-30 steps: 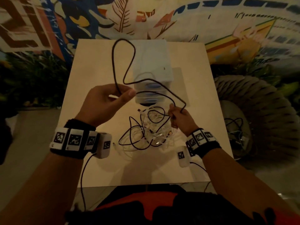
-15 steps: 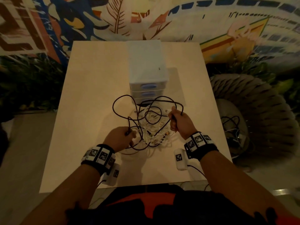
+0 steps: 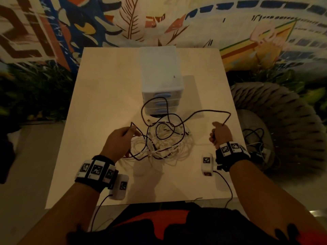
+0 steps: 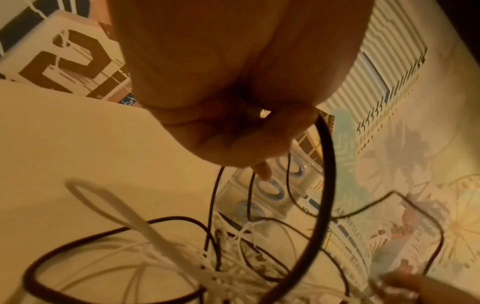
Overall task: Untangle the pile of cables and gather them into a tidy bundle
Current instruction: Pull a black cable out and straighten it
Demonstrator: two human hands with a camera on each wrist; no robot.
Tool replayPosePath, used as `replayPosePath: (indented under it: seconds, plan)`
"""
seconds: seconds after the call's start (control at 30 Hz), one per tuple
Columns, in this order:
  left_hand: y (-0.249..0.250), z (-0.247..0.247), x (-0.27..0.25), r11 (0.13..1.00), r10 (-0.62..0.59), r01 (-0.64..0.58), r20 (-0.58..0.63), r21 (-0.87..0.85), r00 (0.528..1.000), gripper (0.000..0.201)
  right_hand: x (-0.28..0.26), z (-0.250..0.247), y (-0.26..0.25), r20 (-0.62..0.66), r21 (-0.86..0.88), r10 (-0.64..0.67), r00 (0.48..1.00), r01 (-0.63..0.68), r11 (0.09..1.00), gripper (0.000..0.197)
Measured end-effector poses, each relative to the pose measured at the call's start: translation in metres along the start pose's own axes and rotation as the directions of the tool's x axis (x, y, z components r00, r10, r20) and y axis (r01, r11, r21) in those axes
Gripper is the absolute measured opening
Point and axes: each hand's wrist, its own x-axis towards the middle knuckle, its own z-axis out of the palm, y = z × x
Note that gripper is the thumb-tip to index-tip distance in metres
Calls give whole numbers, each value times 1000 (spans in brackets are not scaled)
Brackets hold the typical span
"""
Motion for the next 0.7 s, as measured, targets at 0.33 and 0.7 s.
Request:
replayPosePath:
  seconds: [0.33,0.7]
  plan:
    - [37,-16,-3,960,124,-138,-74,-242,990,51,5,1,38,368,-798,-237,899,436,416,33]
    - [49,-34,-13,923,237,-264,-127,-280,963,51,-119,45,-20,593,-307,-703,392,918,252,19]
